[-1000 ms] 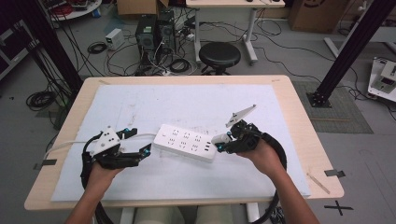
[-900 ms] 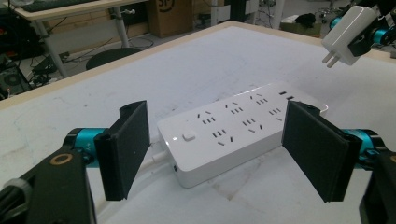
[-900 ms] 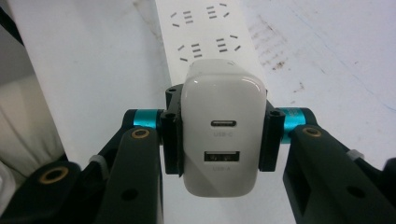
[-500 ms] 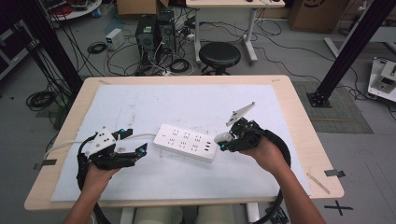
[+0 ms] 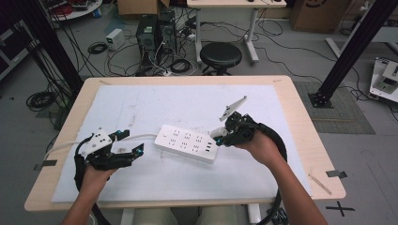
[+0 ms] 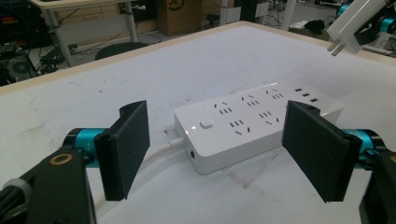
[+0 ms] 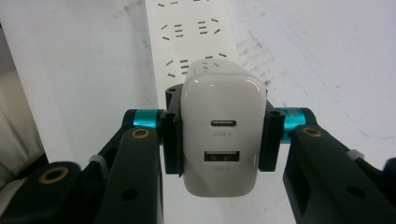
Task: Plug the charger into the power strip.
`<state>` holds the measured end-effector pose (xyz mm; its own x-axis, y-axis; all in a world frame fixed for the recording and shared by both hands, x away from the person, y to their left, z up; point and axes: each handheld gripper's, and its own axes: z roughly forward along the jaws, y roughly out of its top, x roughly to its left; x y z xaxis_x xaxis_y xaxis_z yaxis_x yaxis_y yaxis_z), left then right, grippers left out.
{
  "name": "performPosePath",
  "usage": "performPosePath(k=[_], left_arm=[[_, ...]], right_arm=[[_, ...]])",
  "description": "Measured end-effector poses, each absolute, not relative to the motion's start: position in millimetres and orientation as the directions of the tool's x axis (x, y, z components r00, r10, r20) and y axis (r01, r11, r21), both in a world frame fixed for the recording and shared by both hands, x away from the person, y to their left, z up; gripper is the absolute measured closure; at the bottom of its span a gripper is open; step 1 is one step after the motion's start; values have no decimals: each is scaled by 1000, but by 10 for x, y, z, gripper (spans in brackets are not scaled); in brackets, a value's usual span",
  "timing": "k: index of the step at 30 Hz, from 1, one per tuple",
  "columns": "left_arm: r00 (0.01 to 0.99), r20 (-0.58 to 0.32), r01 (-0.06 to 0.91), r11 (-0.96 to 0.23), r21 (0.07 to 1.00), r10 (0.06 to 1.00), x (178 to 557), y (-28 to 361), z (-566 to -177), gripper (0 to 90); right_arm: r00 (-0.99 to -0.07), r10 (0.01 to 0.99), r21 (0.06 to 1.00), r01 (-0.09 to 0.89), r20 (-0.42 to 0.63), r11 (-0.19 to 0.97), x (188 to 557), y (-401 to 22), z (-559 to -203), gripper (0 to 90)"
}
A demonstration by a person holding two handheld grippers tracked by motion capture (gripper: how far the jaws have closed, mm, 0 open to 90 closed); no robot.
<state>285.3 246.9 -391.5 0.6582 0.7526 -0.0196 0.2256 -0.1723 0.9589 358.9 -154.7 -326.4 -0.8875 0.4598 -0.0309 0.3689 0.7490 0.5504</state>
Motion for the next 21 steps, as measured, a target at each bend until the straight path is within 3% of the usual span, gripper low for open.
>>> performPosePath(k=[21], left_arm=[[645, -28, 223, -152, 963, 764, 2914, 2583, -3980, 232]], right_arm=[[-921, 387, 477, 321, -43, 818, 3920, -1204, -3321, 629]])
